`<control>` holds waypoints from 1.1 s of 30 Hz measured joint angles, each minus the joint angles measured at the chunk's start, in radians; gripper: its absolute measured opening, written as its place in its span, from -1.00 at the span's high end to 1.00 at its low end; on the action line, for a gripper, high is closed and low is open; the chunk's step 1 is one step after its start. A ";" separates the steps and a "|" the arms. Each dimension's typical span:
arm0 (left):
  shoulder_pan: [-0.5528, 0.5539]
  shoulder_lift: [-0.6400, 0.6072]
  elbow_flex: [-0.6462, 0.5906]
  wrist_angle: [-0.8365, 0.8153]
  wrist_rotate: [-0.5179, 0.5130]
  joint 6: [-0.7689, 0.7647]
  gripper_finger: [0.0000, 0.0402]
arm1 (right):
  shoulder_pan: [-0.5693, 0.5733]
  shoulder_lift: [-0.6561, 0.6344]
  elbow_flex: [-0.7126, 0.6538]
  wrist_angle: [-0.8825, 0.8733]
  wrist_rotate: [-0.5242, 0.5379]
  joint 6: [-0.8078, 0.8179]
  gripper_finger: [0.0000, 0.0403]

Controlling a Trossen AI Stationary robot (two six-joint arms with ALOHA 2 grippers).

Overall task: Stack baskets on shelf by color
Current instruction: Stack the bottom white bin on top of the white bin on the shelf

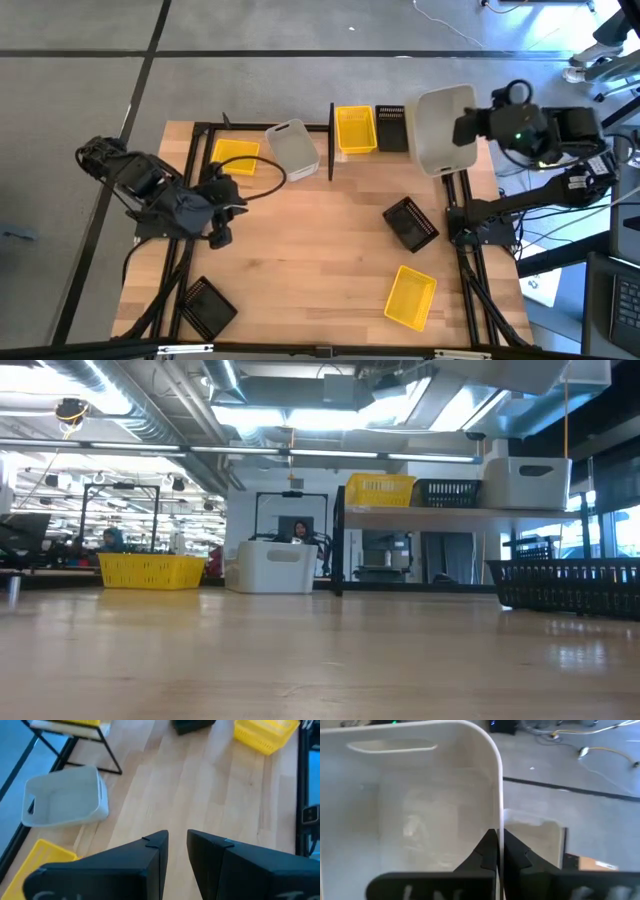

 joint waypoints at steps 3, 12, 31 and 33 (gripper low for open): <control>0.018 0.000 0.000 0.026 -0.001 0.029 0.69 | -0.069 -0.010 0.016 0.001 0.001 -0.055 1.00; 0.096 0.000 0.000 0.136 0.000 0.161 0.69 | -0.257 -0.008 0.017 0.002 -0.046 -0.147 1.00; 0.122 0.000 0.000 0.141 0.008 0.183 0.69 | -0.534 -0.001 -0.103 0.168 -0.174 -0.337 1.00; 0.122 0.000 0.000 0.141 0.008 0.184 0.69 | -0.567 -0.003 -0.125 0.165 -0.187 -0.339 1.00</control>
